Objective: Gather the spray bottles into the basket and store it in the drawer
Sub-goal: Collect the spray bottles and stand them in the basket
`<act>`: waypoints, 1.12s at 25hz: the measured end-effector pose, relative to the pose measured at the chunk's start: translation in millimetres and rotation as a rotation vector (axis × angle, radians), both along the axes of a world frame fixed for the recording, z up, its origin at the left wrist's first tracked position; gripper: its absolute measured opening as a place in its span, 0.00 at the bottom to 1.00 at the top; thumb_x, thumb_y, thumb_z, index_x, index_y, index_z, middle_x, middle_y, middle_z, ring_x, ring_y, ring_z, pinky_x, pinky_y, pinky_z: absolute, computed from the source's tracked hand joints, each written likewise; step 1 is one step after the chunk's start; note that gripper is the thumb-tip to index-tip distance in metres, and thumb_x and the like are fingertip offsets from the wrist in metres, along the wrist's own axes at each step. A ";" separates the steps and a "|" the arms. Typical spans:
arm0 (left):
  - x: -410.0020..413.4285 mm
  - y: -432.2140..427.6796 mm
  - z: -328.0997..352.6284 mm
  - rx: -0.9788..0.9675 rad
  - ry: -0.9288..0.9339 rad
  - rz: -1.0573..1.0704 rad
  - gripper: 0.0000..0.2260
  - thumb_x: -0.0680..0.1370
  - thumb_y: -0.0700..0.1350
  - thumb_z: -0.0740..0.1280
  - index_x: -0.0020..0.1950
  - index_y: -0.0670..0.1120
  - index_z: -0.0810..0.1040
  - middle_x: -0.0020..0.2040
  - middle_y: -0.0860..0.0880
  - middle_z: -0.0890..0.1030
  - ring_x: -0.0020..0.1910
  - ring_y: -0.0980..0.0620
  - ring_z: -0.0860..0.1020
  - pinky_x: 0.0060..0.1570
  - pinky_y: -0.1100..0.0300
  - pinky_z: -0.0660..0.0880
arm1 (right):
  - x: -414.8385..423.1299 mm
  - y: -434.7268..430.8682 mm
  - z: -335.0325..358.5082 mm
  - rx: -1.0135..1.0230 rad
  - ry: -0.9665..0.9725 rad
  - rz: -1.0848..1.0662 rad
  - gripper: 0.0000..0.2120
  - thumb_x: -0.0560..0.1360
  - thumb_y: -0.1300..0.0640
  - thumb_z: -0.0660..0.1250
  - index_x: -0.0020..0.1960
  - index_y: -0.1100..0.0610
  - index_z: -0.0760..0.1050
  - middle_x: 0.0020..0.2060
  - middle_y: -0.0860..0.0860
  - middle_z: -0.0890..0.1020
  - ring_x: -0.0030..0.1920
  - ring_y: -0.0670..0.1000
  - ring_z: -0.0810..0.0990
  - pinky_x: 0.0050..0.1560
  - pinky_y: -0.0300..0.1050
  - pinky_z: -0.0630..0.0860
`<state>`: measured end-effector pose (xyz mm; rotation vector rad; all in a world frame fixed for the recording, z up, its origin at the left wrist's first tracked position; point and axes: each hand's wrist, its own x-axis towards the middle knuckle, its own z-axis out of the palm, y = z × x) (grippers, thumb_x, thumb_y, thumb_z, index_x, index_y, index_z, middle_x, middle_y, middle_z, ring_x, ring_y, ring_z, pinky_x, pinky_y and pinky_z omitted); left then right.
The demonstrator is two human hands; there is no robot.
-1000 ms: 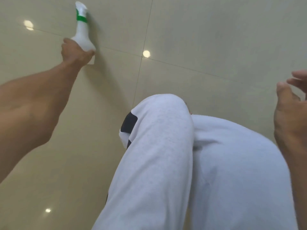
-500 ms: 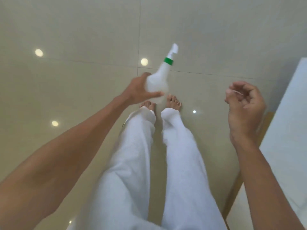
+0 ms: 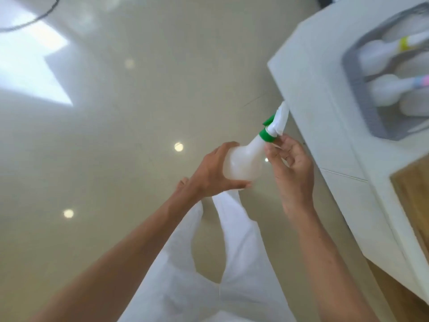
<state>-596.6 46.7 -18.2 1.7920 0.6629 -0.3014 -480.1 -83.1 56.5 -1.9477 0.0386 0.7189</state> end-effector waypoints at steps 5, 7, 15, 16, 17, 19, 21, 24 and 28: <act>108.4 -52.7 56.4 -0.004 -0.049 -0.299 0.45 0.60 0.60 0.82 0.72 0.60 0.63 0.63 0.61 0.75 0.55 0.65 0.72 0.53 0.70 0.69 | 72.9 -81.1 52.8 0.030 -0.077 -0.280 0.11 0.76 0.56 0.74 0.58 0.52 0.82 0.50 0.45 0.87 0.53 0.39 0.84 0.42 0.21 0.72; 152.4 -77.8 72.0 -0.015 -0.081 -0.390 0.45 0.61 0.60 0.82 0.72 0.59 0.62 0.62 0.60 0.75 0.56 0.60 0.75 0.50 0.70 0.71 | 98.3 -109.6 68.6 0.057 -0.119 -0.370 0.10 0.76 0.57 0.75 0.57 0.52 0.82 0.50 0.44 0.87 0.54 0.40 0.84 0.43 0.21 0.73; 330.6 -164.1 75.1 0.172 -0.280 -0.446 0.37 0.65 0.49 0.83 0.68 0.37 0.75 0.62 0.40 0.78 0.61 0.42 0.78 0.62 0.52 0.76 | 199.7 -160.2 58.7 -0.065 -0.367 -0.718 0.13 0.75 0.59 0.77 0.58 0.54 0.81 0.52 0.41 0.85 0.55 0.37 0.83 0.56 0.29 0.78; 351.1 -168.5 66.9 0.152 -0.271 -0.464 0.36 0.64 0.49 0.83 0.67 0.38 0.75 0.61 0.41 0.79 0.60 0.43 0.79 0.60 0.51 0.77 | 211.9 -159.8 49.5 -0.103 -0.380 -0.755 0.13 0.75 0.61 0.77 0.58 0.54 0.81 0.52 0.40 0.85 0.55 0.36 0.82 0.57 0.29 0.79; 370.0 -172.4 57.3 0.137 -0.262 -0.479 0.35 0.64 0.49 0.83 0.67 0.39 0.75 0.60 0.43 0.80 0.59 0.43 0.79 0.58 0.50 0.78 | 224.4 -159.5 39.3 -0.143 -0.396 -0.784 0.13 0.75 0.62 0.76 0.58 0.54 0.81 0.52 0.39 0.84 0.55 0.35 0.82 0.57 0.29 0.79; 403.7 -176.8 37.1 0.112 -0.176 -0.503 0.33 0.66 0.51 0.82 0.66 0.43 0.74 0.59 0.45 0.81 0.58 0.44 0.80 0.54 0.50 0.79 | 250.0 -159.9 15.2 -0.205 -0.383 -0.830 0.14 0.75 0.64 0.76 0.59 0.55 0.81 0.51 0.42 0.84 0.54 0.35 0.82 0.58 0.31 0.80; 423.6 -179.2 19.7 0.136 -0.110 -0.519 0.31 0.68 0.53 0.80 0.66 0.44 0.74 0.59 0.45 0.81 0.57 0.44 0.80 0.54 0.50 0.78 | 267.7 -159.9 -6.3 -0.264 -0.361 -0.834 0.14 0.75 0.66 0.74 0.59 0.57 0.81 0.51 0.44 0.84 0.55 0.34 0.81 0.59 0.33 0.80; 442.2 -185.8 2.3 0.161 -0.004 -0.557 0.28 0.74 0.53 0.75 0.70 0.45 0.72 0.59 0.43 0.81 0.58 0.43 0.79 0.58 0.47 0.77 | 286.4 -159.2 -30.8 -0.315 -0.336 -0.810 0.15 0.76 0.70 0.72 0.60 0.60 0.80 0.51 0.43 0.82 0.55 0.31 0.80 0.60 0.34 0.80; 460.2 -196.5 -10.9 0.225 -0.047 -0.655 0.27 0.78 0.50 0.72 0.73 0.42 0.71 0.66 0.43 0.80 0.62 0.41 0.79 0.60 0.47 0.77 | 313.8 -170.2 -54.0 -0.317 -0.335 -0.858 0.15 0.76 0.66 0.74 0.61 0.61 0.79 0.53 0.46 0.81 0.56 0.32 0.79 0.61 0.40 0.81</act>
